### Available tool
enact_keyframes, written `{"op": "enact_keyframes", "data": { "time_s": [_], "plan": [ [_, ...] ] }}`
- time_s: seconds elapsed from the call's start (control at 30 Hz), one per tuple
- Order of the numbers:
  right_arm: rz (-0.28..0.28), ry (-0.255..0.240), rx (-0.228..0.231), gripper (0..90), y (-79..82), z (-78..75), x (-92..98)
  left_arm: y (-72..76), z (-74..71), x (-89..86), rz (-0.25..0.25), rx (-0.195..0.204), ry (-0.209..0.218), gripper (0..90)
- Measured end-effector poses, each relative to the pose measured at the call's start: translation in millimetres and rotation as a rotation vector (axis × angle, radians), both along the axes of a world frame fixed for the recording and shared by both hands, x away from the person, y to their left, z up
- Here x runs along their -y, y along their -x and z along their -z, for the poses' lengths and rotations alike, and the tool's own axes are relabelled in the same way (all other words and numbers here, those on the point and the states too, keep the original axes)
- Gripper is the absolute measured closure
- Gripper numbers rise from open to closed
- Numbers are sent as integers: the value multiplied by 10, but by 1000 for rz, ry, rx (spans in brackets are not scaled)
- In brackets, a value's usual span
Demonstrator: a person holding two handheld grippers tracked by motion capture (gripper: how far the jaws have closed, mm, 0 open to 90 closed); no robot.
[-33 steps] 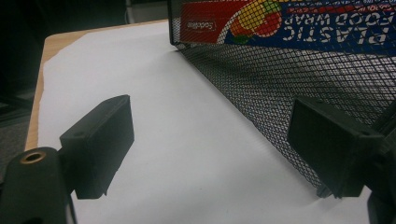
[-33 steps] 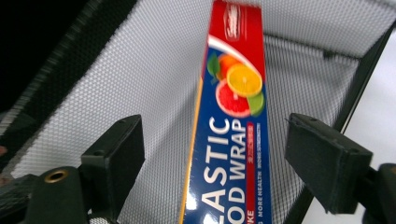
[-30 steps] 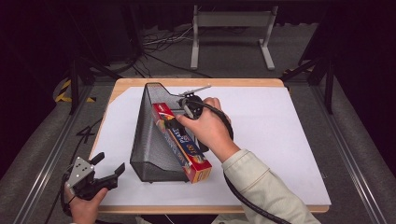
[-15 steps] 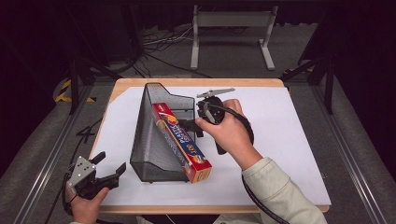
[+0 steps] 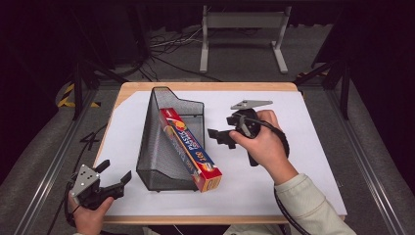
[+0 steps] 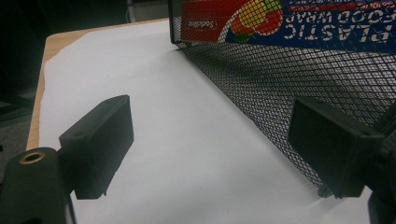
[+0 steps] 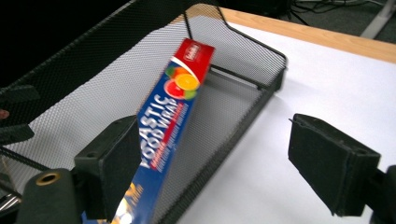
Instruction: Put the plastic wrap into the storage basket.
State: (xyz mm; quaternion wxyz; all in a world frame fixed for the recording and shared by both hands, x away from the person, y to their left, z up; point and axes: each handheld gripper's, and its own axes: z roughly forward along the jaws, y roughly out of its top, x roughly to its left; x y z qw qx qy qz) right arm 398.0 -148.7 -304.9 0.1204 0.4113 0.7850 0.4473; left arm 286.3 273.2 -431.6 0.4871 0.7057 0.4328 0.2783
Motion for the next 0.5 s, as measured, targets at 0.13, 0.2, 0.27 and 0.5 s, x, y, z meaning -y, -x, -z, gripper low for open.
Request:
{"op": "enact_keyframes", "data": {
  "time_s": [0.13, 0.2, 0.27, 0.5],
  "plan": [
    [23, -9, -1, 177, 38, 24, 259, 0, -3, 11, 1, -1, -2, 152],
    [29, -8, 9, 177, 55, 32, 380, -4, -2, 9, 2, -1, -4, 152],
    [24, -11, 13, 177, 75, 39, 489, -3, -4, 10, 2, -2, -5, 152],
    [0, -5, 44, 166, 136, 65, 805, 1, -4, 12, -1, -1, -2, 152]
  ]
}}
